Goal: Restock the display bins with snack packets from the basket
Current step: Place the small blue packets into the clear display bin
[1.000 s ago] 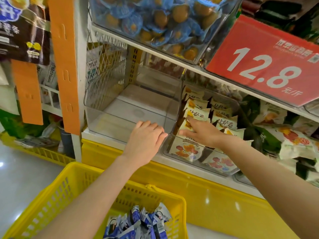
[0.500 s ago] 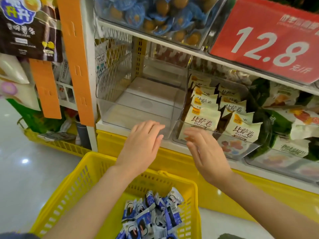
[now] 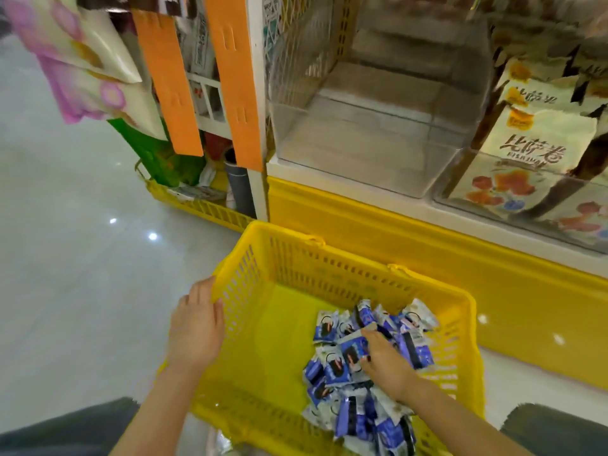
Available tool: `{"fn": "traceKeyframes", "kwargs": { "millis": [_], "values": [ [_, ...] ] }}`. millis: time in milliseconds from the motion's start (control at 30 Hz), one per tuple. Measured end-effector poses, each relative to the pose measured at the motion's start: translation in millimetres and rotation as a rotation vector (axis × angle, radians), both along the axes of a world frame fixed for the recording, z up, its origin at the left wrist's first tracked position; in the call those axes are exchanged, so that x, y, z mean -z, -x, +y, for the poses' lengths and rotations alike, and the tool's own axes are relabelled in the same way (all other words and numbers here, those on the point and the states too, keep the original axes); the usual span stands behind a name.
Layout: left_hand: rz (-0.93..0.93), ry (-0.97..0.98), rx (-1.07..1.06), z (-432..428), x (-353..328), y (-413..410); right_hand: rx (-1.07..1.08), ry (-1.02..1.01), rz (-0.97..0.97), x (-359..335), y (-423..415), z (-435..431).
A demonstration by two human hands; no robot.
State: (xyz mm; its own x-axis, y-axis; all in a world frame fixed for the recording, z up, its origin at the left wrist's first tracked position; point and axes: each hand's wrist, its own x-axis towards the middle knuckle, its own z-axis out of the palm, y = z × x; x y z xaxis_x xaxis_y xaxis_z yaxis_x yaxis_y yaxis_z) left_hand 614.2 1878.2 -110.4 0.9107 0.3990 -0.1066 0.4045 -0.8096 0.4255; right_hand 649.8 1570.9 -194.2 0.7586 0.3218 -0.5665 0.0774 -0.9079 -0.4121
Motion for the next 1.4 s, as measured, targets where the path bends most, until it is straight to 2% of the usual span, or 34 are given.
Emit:
{"fn": "traceKeyframes", "kwargs": {
  "millis": [67,200,433,567,667,767,833,900,1000,1100,1200,1267,1400],
  "values": [
    [-0.044,0.057,-0.021,10,7,5,0.08,0.023,0.059,16,3,8],
    [-0.071,0.152,-0.129,25,23,6,0.162,0.128,0.053,33,-2,23],
    [-0.001,0.075,-0.165,24,38,11,0.016,0.254,0.042,38,-13,34],
    [-0.03,0.087,-0.18,22,34,8,0.039,0.131,0.039,14,-14,44],
    [-0.092,0.083,-0.181,13,26,5,0.077,-0.072,-0.042,-12,-16,52],
    [-0.22,0.118,-0.122,-10,14,8,0.162,-0.293,-0.004,-43,-16,65],
    [-0.246,0.277,-0.052,-33,6,12,0.112,-0.38,-0.044,-62,-12,73],
    [-0.145,0.562,0.011,-56,-1,13,0.034,-0.428,-0.115,-77,-6,81],
    [0.012,1.0,0.103,-75,-11,15,0.088,-0.576,-0.094,-94,1,85],
    [0.022,1.147,0.106,-77,-19,19,0.242,-0.686,0.103,-107,2,79],
    [0.012,1.193,0.022,-77,-18,22,0.406,-0.706,0.31,-109,5,66],
    [-0.02,1.251,-0.091,-77,-16,21,0.499,-0.802,0.334,-112,7,60],
    [-0.039,1.577,-0.23,-79,-15,20,0.552,-0.929,0.234,-116,12,58]
  ]
}}
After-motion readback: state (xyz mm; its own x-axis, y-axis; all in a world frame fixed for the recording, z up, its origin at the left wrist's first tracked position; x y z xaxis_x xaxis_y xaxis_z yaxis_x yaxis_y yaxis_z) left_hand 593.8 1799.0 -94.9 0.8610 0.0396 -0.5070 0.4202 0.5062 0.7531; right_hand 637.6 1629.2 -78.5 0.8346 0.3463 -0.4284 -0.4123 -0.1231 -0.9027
